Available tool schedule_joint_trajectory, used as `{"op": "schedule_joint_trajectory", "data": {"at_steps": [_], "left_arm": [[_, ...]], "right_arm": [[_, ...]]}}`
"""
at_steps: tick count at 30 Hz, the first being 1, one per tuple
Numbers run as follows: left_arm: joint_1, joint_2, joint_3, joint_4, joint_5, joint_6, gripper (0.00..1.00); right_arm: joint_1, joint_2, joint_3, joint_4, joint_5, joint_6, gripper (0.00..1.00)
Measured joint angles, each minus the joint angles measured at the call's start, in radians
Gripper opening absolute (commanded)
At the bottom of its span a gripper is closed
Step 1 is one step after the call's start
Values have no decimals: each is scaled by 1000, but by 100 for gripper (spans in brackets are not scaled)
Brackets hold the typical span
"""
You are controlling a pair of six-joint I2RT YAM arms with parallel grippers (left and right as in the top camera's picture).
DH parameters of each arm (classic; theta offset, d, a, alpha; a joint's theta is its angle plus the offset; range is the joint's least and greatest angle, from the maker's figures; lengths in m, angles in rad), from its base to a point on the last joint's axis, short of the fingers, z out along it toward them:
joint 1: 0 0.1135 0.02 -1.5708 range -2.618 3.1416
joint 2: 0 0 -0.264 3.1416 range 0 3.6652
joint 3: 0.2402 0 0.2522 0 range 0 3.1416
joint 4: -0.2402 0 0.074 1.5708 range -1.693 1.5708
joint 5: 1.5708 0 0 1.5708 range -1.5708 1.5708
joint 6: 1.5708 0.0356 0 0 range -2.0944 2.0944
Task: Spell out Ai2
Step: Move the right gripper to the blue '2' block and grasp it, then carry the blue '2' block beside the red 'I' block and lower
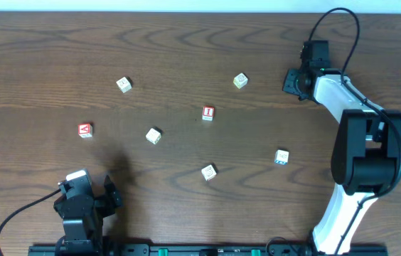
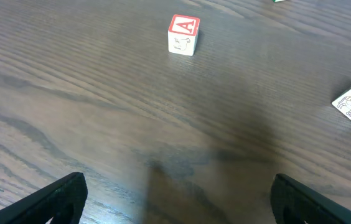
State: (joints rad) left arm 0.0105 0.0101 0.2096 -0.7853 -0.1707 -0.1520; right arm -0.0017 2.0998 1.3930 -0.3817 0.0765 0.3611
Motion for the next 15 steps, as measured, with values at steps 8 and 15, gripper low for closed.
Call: {"op": "schedule_joint_trajectory", "data": {"at_steps": [8,15], "left_arm": [[0,0,0,0,0,0,95],[0,0,0,0,0,0,95]], "right_arm": [[13,-1,1,13,-45,264,1],[142,-6,53,-109,-42,337,1]]}}
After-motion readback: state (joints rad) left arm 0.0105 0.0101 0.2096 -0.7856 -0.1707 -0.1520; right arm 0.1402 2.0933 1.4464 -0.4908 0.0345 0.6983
